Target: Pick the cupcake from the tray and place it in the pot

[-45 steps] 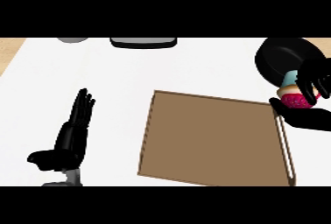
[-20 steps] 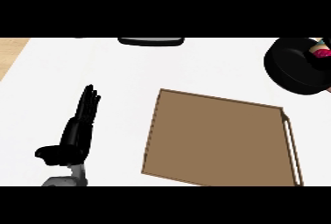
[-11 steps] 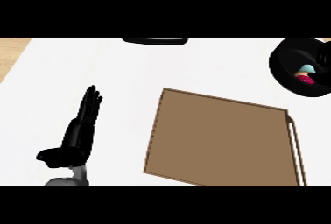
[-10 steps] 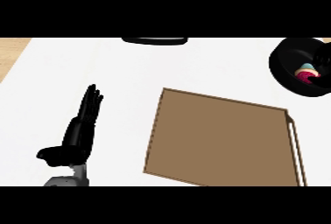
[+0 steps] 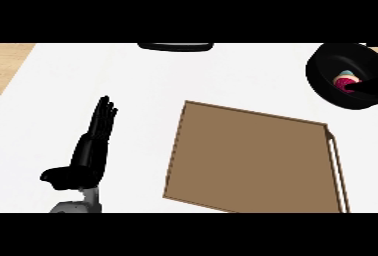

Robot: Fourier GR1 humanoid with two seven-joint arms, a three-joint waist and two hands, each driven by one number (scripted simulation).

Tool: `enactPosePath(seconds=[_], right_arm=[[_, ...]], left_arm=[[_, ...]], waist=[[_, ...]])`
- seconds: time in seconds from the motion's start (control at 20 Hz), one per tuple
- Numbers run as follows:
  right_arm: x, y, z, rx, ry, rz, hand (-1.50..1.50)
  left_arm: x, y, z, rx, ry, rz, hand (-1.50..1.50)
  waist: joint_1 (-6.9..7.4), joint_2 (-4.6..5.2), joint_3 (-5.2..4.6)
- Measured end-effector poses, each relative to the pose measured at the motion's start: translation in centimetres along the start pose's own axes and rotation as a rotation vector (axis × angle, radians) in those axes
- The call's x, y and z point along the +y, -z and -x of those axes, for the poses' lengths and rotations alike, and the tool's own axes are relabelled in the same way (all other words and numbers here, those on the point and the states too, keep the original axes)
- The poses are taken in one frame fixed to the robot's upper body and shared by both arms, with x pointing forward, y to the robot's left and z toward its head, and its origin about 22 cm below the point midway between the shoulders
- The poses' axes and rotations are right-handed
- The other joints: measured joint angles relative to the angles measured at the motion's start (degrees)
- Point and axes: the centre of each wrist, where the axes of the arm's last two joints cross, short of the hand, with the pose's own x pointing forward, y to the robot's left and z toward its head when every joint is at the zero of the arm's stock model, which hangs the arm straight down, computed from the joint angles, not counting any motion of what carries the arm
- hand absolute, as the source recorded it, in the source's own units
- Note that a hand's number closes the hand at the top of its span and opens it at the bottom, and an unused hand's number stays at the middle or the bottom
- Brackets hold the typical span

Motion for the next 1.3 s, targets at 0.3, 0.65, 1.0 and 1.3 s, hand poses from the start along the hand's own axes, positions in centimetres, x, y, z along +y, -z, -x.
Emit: enactPosePath(seconds=[0.3,0.65,1.0,1.3], right_arm=[[-2.3,-1.0,0.6,0.005,0.269,0.115,-1.5],[-5.1,-3.1,2.1,0.01,0.374,0.214,-1.5],[-7.6,-5.6,3.5,-0.029,0.417,0.273,-1.5],[-9.2,-7.5,4.4,-0.027,0.417,0.296,-1.5]], left_arm=[[0.5,0.1,-0.1,0.0,0.005,0.004,0.0],[-0.3,0.3,-0.3,-0.01,-0.006,0.019,0.0],[-0.8,0.9,-0.7,-0.018,-0.008,0.023,0.0],[-0.7,0.9,-0.7,-0.022,-0.005,0.024,0.0]], waist=[[0.26,0.18,-0.04],[0.92,0.73,0.08],[1.15,1.09,0.23],[1.53,1.27,0.31]])
